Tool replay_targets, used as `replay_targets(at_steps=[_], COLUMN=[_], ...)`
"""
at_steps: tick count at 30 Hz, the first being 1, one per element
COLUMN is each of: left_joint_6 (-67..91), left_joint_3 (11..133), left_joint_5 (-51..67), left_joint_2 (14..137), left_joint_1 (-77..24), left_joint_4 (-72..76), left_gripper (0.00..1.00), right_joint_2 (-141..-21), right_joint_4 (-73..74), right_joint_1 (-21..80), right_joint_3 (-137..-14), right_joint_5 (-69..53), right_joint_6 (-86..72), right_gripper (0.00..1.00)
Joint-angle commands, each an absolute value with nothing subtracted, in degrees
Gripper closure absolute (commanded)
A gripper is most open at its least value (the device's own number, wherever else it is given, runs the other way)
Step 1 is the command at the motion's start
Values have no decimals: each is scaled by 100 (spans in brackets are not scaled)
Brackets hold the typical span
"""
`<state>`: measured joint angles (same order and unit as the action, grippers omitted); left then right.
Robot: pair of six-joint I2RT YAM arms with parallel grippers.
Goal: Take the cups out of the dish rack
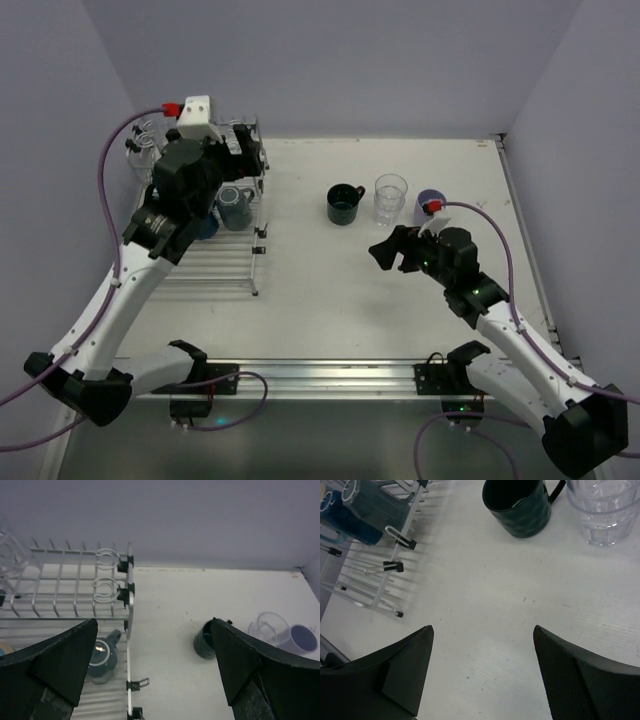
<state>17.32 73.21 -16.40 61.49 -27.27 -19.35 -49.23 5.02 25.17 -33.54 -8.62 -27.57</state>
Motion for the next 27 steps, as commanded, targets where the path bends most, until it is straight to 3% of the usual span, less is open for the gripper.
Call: replay_targets(at_steps=[1,7,12,27], left_joint_6=[1494,1634,1626,1002], left_joint_3=[8242,9332,9536,10520], left_joint_5=[-2724,-2743,-2505,-2549], left_joint_2=[6845,7979,8349,9729], left_joint_1=[-2332,-1126,-529,-79], left_joint_4=[-2126,-2469,-2303,-2355], left_gripper=[0,0,0,0], right_joint_2=[-4492,-4201,-4262,-4640], right_joint_4=[-448,-642,-677,-721], right_joint_1=[2522,2522,2514,2522], right_joint_3=[-3173,-2971,-2997,-3067], right_joint_5=[-1186,-1494,-1792,-2136], right_joint_6=[-2980,-3111,-3146,-3199], right_gripper=[17,17,17,16])
